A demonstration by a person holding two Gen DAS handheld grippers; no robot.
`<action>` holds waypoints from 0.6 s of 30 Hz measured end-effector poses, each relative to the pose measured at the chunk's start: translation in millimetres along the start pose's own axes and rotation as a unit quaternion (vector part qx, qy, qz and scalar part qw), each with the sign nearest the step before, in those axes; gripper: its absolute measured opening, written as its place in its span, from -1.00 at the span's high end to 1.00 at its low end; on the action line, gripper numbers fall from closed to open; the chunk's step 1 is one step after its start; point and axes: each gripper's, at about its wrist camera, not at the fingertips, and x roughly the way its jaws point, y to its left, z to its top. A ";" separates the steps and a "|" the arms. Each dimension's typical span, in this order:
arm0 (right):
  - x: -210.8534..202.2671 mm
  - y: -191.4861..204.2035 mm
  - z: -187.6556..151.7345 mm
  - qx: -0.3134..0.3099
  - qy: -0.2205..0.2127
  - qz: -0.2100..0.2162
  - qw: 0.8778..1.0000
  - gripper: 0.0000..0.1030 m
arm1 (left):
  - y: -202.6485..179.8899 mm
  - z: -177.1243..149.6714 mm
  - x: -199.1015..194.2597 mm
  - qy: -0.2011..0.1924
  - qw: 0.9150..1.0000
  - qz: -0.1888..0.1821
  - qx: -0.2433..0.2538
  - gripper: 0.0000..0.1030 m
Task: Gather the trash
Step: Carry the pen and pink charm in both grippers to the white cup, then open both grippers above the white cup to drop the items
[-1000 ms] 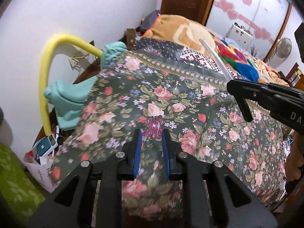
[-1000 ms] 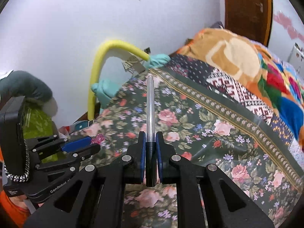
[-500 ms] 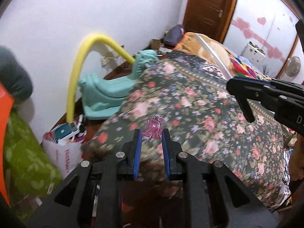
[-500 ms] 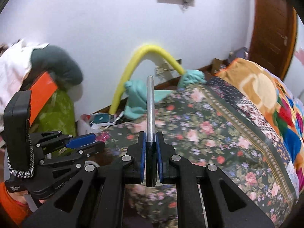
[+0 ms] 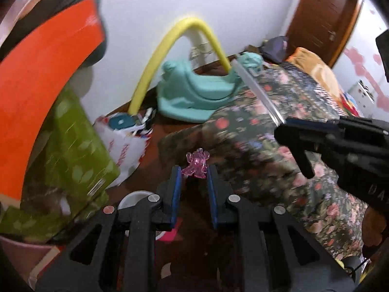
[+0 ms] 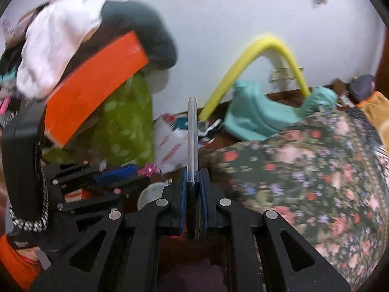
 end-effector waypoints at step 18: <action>130.8 78.3 -11.2 -0.044 0.135 0.079 0.987 0.81 | 113.7 -75.8 73.7 0.123 0.986 0.024 -0.109 0.61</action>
